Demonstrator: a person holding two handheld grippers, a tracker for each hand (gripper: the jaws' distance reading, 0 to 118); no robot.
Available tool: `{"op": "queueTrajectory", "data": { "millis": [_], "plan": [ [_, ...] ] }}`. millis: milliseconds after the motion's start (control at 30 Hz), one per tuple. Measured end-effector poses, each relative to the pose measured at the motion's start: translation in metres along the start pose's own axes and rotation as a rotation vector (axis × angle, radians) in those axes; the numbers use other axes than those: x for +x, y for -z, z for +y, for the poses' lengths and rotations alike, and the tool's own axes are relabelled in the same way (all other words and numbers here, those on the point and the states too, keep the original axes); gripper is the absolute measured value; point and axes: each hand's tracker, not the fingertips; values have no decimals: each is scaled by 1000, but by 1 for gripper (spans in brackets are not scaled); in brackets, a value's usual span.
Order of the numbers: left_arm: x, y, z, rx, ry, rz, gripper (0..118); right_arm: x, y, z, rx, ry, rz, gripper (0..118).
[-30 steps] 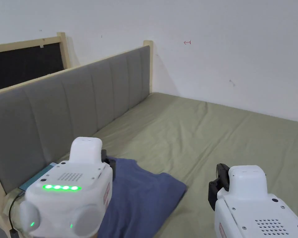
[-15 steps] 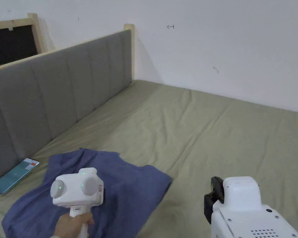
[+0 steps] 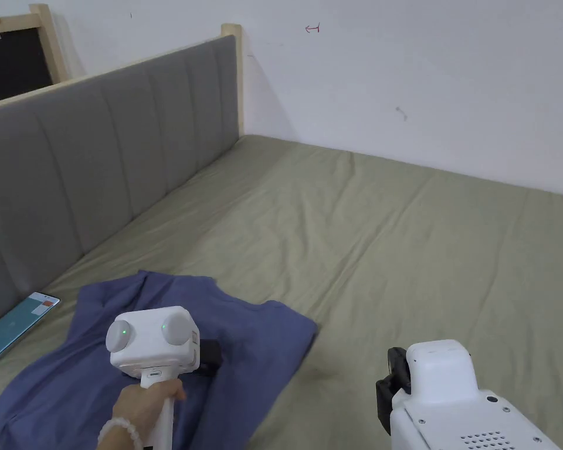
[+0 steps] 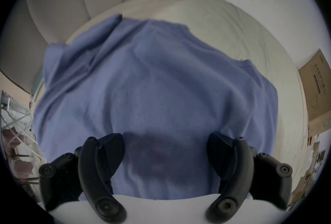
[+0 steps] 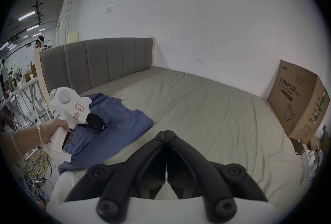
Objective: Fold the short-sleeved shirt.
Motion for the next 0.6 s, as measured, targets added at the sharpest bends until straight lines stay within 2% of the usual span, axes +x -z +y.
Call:
{"op": "queueTrajectory", "data": {
  "millis": [67, 100, 133, 167, 200, 233, 267, 400, 600],
  "plan": [
    [4, -1, -4, 25, 27, 19, 94, 3, 4, -3, -18, 5, -1, 0],
    [6, -4, -4, 27, 31, 33, 85, 4, 5, -5, -26, 13, -4, 0],
    [5, -6, -5, 50, 27, 41, 68, 6, 7, -6, -34, 22, -3, 0],
    [4, -11, -5, 74, 26, 36, 44, 8, 8, -7, -42, 35, -3, 0],
    [3, -14, -5, 86, 15, 47, 13, 9, 9, -8, -48, 45, -1, 0],
    [1, -14, -4, 82, -2, 49, 2, 10, 10, -8, -52, 51, 1, 0],
    [-5, -10, -4, 64, -14, 60, 2, 11, 11, -9, -56, 57, 0, 0],
    [-23, -10, 1, 42, -151, -47, 2, 12, 7, -11, -58, 60, -2, 0],
    [-26, -34, 4, 82, -124, -84, 2, 23, 4, -14, -62, 84, -26, 0]
  ]
}}
